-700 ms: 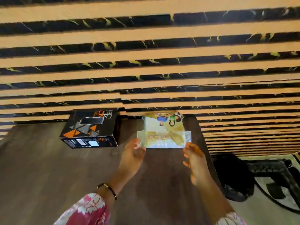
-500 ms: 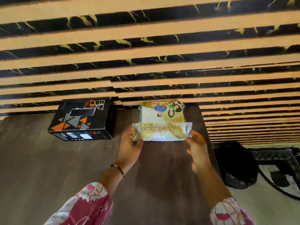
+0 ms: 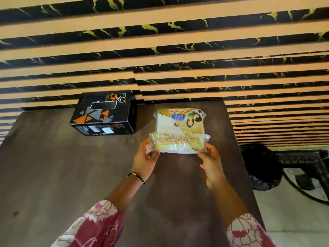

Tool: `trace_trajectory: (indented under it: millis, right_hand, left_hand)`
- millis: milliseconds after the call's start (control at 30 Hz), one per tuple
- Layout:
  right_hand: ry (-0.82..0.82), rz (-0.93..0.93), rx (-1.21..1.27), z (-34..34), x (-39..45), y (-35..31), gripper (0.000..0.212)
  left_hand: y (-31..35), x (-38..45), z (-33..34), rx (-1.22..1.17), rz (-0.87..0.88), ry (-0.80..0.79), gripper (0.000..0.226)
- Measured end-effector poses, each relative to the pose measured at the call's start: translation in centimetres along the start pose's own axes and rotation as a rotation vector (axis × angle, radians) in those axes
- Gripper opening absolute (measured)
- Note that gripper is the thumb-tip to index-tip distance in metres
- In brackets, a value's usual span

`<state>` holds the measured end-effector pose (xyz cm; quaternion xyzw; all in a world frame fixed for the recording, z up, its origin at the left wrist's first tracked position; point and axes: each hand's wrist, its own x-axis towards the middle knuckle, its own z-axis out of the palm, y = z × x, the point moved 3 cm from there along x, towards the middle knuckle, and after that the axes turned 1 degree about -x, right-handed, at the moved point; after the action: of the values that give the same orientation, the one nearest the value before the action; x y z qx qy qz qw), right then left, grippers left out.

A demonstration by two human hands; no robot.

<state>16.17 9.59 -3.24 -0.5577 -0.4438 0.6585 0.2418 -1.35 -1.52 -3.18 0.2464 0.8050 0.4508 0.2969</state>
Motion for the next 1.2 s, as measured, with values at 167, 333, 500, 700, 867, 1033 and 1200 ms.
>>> trace_trajectory:
  millis: [167,333,500,700,867,1033,1200]
  right_hand:
    - [0.024,0.013,-0.069,1.8,-6.6,3.9,0.035]
    - [0.042,0.023,-0.096,3.6,-13.3,7.7,0.029]
    - [0.099,0.012,-0.096,3.3,-17.1,10.1,0.021]
    - [0.134,-0.018,-0.509,1.3,-18.4,10.0,0.013]
    - [0.221,-0.330,-0.937,2.5,-20.2,6.1,0.017]
    - [0.040,-0.529,-1.045,7.6,-19.9,4.1,0.037]
    - [-0.107,-0.394,-1.435,9.0,-17.7,5.9,0.060]
  left_hand:
    - [-4.0,-5.5,-4.4,-0.057,-0.005,-0.031,0.050]
    - [-7.7,-11.2,-8.9,-0.105,0.002,-0.135,0.051]
    - [-10.4,-14.2,-12.3,-0.079,-0.006,-0.219,0.031]
    - [-12.7,-16.6,-14.3,-0.103,-0.001,-0.342,0.023]
    - [-12.1,-16.8,-15.3,0.015,0.137,-0.241,0.056]
    - [-6.8,-15.4,-14.1,0.248,0.510,-0.236,0.070]
    - [-5.6,-13.0,-9.9,0.778,0.556,-0.419,0.069]
